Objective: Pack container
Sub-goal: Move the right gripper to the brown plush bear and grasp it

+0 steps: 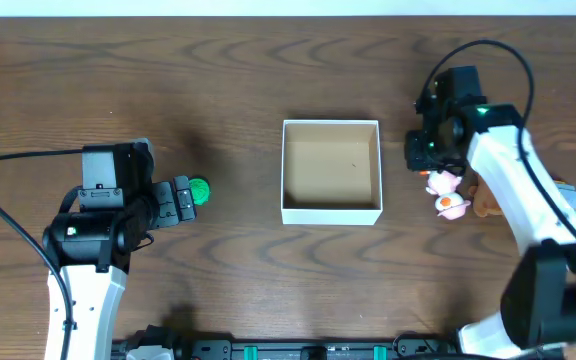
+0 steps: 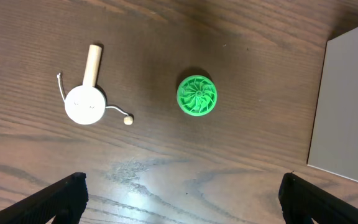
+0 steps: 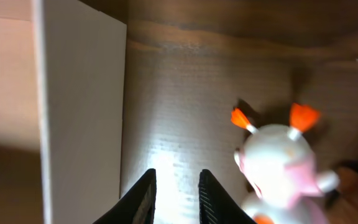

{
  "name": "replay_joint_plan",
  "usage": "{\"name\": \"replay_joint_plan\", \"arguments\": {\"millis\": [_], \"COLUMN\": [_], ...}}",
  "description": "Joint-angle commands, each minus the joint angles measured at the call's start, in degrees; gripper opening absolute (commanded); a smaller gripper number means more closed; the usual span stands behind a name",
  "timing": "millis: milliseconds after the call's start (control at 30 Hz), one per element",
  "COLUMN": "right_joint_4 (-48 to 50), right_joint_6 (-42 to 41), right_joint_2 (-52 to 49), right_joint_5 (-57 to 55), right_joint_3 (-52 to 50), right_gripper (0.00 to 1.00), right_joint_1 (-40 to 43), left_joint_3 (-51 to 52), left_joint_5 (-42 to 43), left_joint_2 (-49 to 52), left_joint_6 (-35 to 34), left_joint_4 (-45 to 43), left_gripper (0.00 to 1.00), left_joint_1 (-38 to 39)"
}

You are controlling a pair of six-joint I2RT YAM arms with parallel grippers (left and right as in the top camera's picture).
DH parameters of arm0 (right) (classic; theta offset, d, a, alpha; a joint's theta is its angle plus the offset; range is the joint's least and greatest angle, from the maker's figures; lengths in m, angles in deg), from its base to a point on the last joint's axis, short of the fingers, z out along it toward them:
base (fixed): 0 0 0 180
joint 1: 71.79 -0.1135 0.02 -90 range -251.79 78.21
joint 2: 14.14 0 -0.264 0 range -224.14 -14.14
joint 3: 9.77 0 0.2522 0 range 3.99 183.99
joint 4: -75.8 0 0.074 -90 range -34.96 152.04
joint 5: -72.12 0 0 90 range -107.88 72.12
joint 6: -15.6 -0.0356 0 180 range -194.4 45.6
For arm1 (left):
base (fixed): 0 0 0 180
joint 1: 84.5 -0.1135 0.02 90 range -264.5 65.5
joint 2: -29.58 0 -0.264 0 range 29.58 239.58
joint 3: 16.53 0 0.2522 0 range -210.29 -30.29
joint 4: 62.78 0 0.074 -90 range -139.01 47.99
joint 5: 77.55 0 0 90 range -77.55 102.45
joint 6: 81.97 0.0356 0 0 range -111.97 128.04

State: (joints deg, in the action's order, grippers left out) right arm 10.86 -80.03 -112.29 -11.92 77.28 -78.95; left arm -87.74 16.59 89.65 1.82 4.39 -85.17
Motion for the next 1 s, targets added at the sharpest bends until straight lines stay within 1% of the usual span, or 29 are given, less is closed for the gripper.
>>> {"name": "replay_joint_plan", "arguments": {"millis": [0,167,200,333,500,600,667,733,800,867,933,967], "right_joint_4": [1.6,6.6,7.3,10.6,11.1,9.3,7.0,4.4,1.4,-1.2,-4.2,-5.1], "right_joint_6": [-0.1,-0.1,-0.1,-0.1,-0.1,-1.5,-5.1,-8.1,-9.4,-9.3,-9.1,-9.1], "right_joint_2": [-2.7,-6.1,-6.2,-6.4,-6.4,-6.1,-5.3,-3.8,-1.3,1.5,5.2,6.7], "right_joint_5": [2.0,6.6,7.0,7.1,6.5,1.6,-5.0,-10.9,-14.9,-16.2,-16.7,-16.7], "right_joint_3": [1.0,1.0,1.0,1.0,1.0,1.2,1.7,2.7,4.2,5.9,7.5,7.9], "right_gripper": [0.24,0.3,0.3,0.31,0.34,0.34,0.39,0.4,0.57,0.75,0.83,0.92], "right_joint_1": [-2.1,-5.6,-6.0,-7.9,-8.1,-7.5,-6.7,-5.7,-4.0,-2.2,0.3,1.6], "left_joint_3": [-1.1,-1.1,-1.1,-1.1,-1.1,-1.1,-1.1,-1.1,-1.1,-1.1,-1.1,-1.1], "left_joint_5": [0.4,0.4,0.4,0.4,0.4,0.4,0.4,0.4,0.4,0.4,0.4,0.4], "left_joint_2": [0.1,0.1,0.1,0.1,0.1,0.1,0.1,0.1,0.1,0.1,0.1,0.1], "left_joint_6": [-0.5,-0.5,-0.5,-0.5,-0.5,-0.5,-0.5,-0.5,-0.5,-0.5,-0.5,-0.5], "left_joint_4": [0.1,0.1,0.1,0.1,0.1,0.1,0.1,0.1,0.1,0.1,0.1,0.1], "left_gripper": [0.98,0.98,0.98,0.98,0.98,0.98,0.98,0.98,0.98,0.98,0.98,0.98], "left_joint_1": [-0.2,-0.2,-0.2,-0.2,-0.2,-0.2,-0.2,-0.2,-0.2,-0.2,-0.2,-0.2]}}
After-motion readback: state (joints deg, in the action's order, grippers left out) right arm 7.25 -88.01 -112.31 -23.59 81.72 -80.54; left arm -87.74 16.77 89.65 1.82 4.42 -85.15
